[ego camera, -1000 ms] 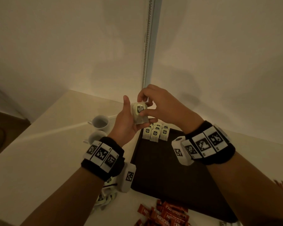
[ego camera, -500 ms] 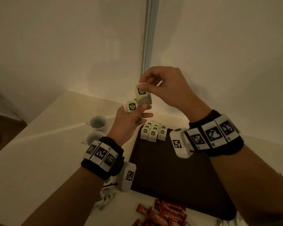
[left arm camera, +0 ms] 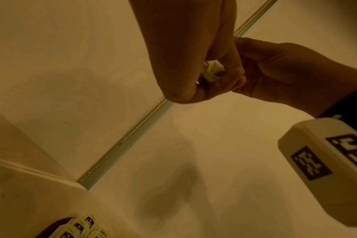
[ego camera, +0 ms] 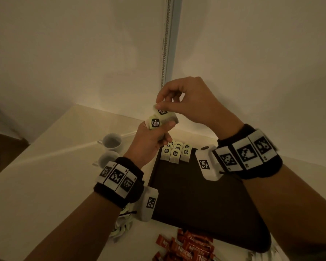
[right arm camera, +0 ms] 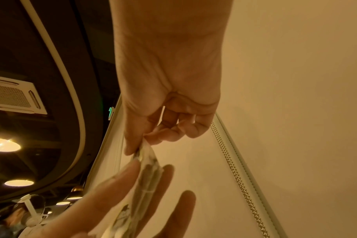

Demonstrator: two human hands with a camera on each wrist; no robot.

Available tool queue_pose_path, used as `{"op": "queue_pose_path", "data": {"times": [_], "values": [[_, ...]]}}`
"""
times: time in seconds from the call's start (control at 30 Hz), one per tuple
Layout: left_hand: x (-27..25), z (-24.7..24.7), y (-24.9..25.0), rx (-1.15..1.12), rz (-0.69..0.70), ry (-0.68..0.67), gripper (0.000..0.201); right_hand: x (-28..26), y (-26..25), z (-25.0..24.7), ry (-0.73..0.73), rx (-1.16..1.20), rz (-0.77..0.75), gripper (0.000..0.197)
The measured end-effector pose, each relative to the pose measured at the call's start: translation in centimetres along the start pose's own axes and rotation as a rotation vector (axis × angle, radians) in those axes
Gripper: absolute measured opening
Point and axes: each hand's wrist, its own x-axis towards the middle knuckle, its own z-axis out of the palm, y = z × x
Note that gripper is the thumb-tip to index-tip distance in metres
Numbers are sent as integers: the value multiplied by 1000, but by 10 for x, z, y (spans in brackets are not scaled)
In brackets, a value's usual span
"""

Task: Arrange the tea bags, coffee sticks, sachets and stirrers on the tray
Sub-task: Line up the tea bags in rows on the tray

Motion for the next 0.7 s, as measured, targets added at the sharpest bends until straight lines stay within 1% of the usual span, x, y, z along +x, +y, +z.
{"op": "queue_pose_path", "data": {"times": [0.13, 0.23, 0.37, 0.43, 0.5, 0.53, 0.6, 0.7], "values": [[0, -2, 0, 7, 4, 21, 15, -1, 4, -3, 46, 52, 34, 8], [0, -5, 0, 29, 18, 45, 14, -4, 13, -4, 89, 79, 60, 9], [1, -7, -2, 73, 9, 38, 15, -9, 24, -4, 94, 176, 130, 9], [1, -7, -4, 84, -14, 15, 13, -12, 28, -3, 93, 241, 174, 9], [1, -8, -7, 80, -39, 11, 22, -17, 35, -3, 110, 293, 203, 9], [2, -10, -9, 73, -61, 28, 26, -20, 40, -4, 125, 309, 215, 8], [5, -16, -13, 42, -119, 84, 27, -29, 57, -3, 152, 332, 255, 7], [11, -28, -19, -38, -186, 133, 38, -49, 97, 11, 126, 304, 401, 10]]}}
